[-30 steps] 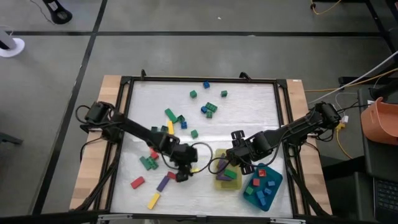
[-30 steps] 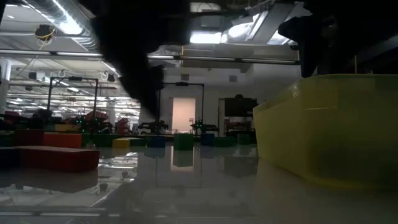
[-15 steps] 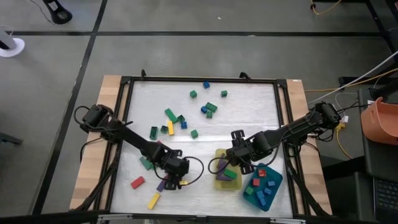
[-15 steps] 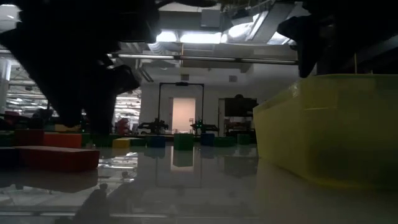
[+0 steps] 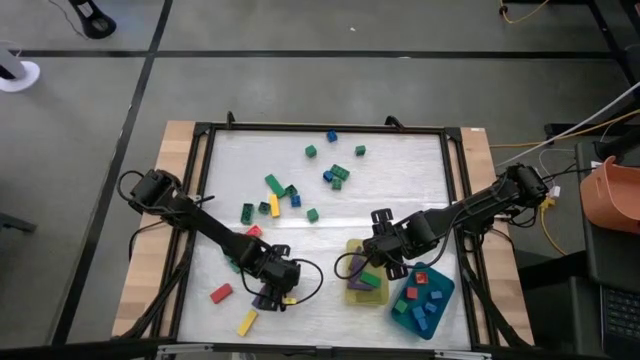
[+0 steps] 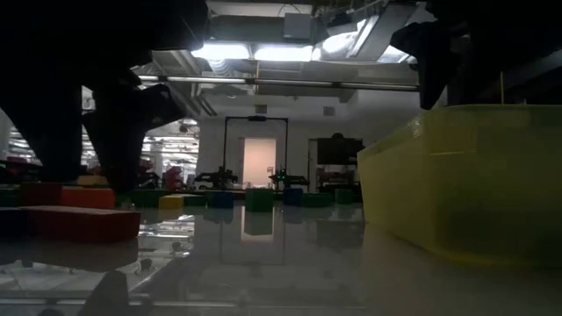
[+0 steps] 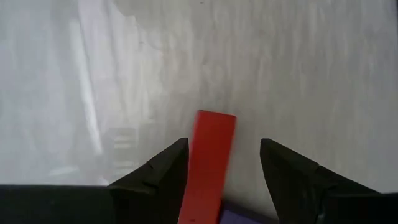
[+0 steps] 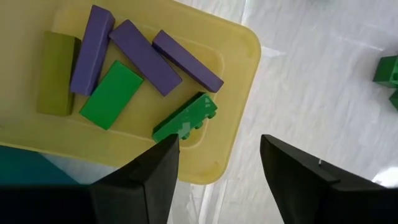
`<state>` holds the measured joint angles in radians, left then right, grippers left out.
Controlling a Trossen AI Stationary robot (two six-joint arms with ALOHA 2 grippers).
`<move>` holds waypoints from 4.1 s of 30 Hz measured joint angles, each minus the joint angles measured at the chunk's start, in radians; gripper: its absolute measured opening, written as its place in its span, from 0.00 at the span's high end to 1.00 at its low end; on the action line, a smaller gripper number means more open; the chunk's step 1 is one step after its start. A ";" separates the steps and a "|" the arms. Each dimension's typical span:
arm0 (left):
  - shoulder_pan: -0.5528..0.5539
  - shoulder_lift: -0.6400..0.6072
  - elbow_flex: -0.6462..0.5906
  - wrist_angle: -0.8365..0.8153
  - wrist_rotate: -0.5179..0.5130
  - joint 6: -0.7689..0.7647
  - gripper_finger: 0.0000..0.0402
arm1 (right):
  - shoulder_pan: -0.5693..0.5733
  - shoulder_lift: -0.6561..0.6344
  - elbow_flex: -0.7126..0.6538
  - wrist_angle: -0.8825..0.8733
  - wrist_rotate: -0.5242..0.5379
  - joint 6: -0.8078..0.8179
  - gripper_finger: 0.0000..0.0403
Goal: Sort blocks by size
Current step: Put the long orange block into the yellow bin, then put the small green game piece into the blue bin
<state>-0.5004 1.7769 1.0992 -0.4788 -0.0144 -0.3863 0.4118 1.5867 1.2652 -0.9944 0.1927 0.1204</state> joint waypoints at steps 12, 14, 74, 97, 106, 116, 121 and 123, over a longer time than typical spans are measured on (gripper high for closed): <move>-0.016 0.022 0.000 -0.009 -0.068 0.006 0.54 | 0.000 0.000 0.000 0.003 0.001 0.000 0.44; -0.021 0.024 0.000 -0.004 -0.067 0.007 0.54 | 0.000 0.000 0.000 0.003 0.001 0.000 0.44; 0.287 0.266 0.013 1.210 -0.126 0.259 0.68 | -0.550 0.000 0.000 -0.009 0.123 -0.523 0.44; 0.412 -0.175 -0.194 0.760 -0.129 0.269 0.68 | -1.069 0.069 0.000 0.429 -0.364 -0.672 0.44; 0.438 -0.242 -0.300 0.758 -0.131 0.231 0.68 | -1.067 0.234 0.002 0.475 -0.324 -0.676 0.44; 0.435 -0.244 -0.331 0.749 -0.131 0.230 0.68 | -1.069 0.380 0.140 0.426 -0.245 -0.701 0.44; 0.436 -0.244 -0.354 0.750 -0.131 0.229 0.68 | -1.069 0.425 0.191 0.336 -0.220 -0.705 0.44; 0.436 -0.244 -0.361 0.751 -0.131 0.229 0.68 | -1.072 0.430 0.197 0.330 -0.216 -0.705 0.44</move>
<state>-0.0647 1.5333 0.7385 0.2723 -0.1451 -0.1570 -0.6600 2.0167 1.4620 -0.6648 -0.0236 -0.5850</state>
